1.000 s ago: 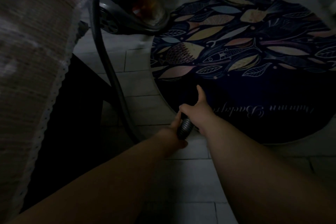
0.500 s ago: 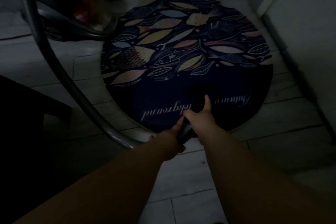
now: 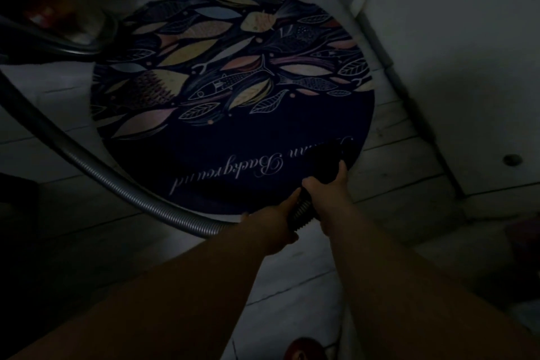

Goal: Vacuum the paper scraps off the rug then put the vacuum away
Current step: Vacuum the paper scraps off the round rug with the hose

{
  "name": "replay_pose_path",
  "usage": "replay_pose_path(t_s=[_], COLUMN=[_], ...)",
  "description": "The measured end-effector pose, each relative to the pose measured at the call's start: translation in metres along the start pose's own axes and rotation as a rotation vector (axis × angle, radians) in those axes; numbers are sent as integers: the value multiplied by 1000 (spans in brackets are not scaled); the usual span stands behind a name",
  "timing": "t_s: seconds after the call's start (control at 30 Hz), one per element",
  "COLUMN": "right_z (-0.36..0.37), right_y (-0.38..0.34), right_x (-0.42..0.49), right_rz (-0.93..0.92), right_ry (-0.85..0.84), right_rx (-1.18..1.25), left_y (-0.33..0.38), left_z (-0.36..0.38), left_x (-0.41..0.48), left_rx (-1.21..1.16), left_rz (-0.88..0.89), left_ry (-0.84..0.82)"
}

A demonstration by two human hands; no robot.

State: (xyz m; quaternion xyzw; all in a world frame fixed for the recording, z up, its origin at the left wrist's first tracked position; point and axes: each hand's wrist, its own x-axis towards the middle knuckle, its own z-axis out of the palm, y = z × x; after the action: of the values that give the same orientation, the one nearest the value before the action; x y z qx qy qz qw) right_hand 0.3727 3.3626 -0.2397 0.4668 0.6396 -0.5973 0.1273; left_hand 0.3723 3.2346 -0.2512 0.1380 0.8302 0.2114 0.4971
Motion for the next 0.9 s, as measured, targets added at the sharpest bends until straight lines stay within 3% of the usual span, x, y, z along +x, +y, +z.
replay_pose_path(t_s=[0.3, 0.9], right_z=[-21, 117], right_y=[11, 24], right_x=[-6, -60], right_rz=[32, -32], right_ry=[85, -194], right_rx=[41, -104], left_y=[19, -120], left_z=[10, 1], left_x=[-8, -77], left_rx=[78, -77], left_rz=[46, -88], left_ry=[-10, 176])
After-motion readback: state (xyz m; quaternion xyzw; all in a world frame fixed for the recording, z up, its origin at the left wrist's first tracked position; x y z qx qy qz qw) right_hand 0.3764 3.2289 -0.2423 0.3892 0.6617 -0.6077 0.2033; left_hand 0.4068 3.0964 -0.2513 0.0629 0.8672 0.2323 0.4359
